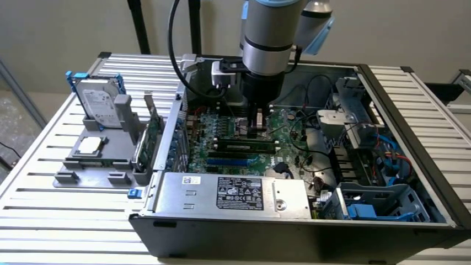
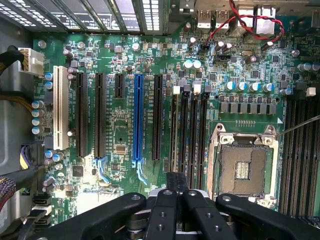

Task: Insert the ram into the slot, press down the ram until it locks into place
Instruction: 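Press down the ram until it locks into place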

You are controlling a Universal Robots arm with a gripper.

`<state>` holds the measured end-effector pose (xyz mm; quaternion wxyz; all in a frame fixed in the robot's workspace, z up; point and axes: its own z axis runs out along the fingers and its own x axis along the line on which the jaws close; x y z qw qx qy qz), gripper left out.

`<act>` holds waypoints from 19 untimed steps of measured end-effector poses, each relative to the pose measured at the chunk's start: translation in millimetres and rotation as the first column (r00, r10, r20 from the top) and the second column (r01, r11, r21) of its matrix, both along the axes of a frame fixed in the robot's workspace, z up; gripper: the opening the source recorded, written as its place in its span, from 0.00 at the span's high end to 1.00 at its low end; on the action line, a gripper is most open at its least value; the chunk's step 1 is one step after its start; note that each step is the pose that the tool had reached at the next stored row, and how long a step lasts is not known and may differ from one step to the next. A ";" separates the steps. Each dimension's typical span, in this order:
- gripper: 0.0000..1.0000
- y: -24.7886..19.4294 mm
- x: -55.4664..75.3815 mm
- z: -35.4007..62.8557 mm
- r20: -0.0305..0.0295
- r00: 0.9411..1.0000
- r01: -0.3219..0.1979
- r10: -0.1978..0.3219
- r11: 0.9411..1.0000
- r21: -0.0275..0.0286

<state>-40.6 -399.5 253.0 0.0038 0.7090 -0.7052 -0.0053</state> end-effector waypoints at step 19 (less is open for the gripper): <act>0.89 2.8 -4.6 -22.2 -0.010 1.000 0.000 0.000 1.000 0.000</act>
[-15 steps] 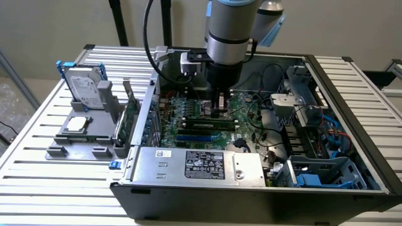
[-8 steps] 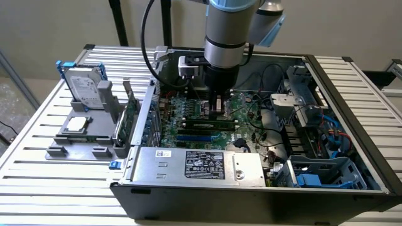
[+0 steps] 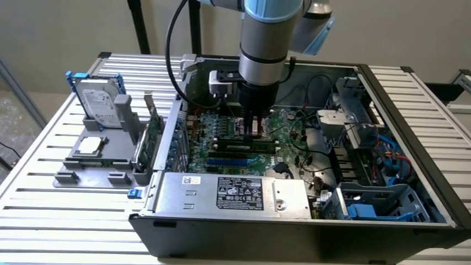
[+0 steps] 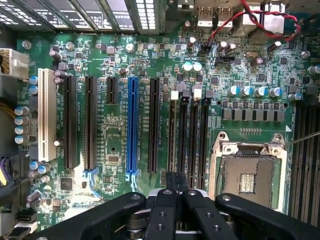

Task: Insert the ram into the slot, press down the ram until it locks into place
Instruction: 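Press down the ram until it locks into place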

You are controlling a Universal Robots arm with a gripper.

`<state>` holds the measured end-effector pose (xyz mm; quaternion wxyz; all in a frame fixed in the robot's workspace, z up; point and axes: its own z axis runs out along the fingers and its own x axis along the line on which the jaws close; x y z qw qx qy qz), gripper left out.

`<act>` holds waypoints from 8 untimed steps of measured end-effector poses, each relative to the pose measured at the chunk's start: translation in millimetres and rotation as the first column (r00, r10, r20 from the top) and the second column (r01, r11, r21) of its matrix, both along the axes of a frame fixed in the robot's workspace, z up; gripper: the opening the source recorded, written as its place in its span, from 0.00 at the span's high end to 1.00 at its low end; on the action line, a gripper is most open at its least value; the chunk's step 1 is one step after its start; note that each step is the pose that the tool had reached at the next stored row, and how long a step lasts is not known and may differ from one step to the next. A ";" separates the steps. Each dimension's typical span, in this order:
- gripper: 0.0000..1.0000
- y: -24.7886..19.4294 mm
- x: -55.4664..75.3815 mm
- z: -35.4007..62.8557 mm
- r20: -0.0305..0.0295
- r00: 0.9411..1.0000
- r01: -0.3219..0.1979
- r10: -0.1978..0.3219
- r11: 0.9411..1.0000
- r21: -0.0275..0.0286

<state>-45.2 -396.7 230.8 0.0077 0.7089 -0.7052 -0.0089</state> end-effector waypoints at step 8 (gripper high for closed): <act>0.89 0.0 0.0 4.9 -0.001 1.000 0.001 -0.001 1.000 0.001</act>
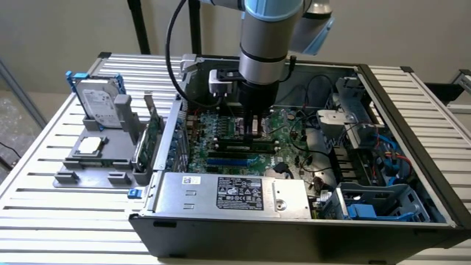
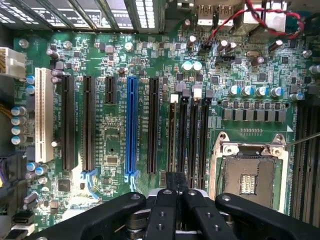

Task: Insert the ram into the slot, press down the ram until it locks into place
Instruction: 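Press down the ram until it locks into place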

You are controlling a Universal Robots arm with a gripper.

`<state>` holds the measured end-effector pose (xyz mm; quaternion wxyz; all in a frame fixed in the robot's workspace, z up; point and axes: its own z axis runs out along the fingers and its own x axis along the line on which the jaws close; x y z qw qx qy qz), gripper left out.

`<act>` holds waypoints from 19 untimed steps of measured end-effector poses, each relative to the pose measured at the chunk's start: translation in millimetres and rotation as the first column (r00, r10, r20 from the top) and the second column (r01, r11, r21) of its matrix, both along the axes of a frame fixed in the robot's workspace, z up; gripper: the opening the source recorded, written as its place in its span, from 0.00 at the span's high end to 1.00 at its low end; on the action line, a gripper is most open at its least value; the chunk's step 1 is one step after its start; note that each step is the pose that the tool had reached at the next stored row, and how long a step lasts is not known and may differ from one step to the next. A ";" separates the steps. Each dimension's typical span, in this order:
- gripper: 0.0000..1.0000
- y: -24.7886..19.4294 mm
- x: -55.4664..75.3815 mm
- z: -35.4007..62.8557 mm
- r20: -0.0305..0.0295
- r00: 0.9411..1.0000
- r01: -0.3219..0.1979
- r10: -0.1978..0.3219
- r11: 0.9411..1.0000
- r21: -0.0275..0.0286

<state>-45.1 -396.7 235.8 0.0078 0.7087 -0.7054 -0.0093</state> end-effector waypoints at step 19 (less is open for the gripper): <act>0.89 -2.2 11.1 25.6 -0.001 1.000 0.000 0.000 1.000 0.001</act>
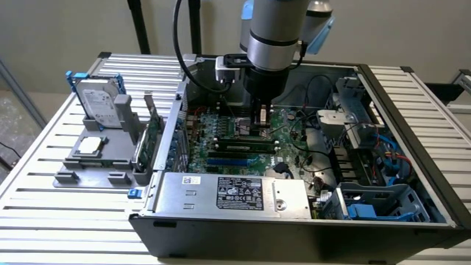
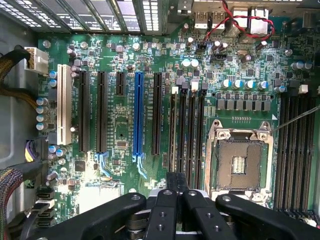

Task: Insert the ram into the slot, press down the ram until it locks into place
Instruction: 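Press down the ram until it locks into place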

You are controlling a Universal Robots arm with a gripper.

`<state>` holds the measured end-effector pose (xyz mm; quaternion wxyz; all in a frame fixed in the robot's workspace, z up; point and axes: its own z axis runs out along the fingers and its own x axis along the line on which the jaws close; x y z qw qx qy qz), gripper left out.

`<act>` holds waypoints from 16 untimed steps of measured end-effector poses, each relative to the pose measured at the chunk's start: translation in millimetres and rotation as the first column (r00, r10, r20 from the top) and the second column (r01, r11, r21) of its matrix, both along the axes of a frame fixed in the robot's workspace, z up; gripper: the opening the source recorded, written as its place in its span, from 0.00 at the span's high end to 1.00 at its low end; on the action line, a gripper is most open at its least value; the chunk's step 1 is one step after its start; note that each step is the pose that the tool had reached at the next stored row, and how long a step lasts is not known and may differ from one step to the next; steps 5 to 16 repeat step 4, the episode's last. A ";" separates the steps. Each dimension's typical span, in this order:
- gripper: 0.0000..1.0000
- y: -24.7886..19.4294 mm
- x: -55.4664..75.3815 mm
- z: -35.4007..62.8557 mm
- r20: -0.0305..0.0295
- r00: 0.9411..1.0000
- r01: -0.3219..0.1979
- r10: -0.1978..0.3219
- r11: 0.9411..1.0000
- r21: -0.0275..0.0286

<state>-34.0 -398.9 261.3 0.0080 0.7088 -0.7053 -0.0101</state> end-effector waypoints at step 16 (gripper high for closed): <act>0.89 0.0 0.0 0.0 0.000 1.000 0.000 0.000 1.000 0.000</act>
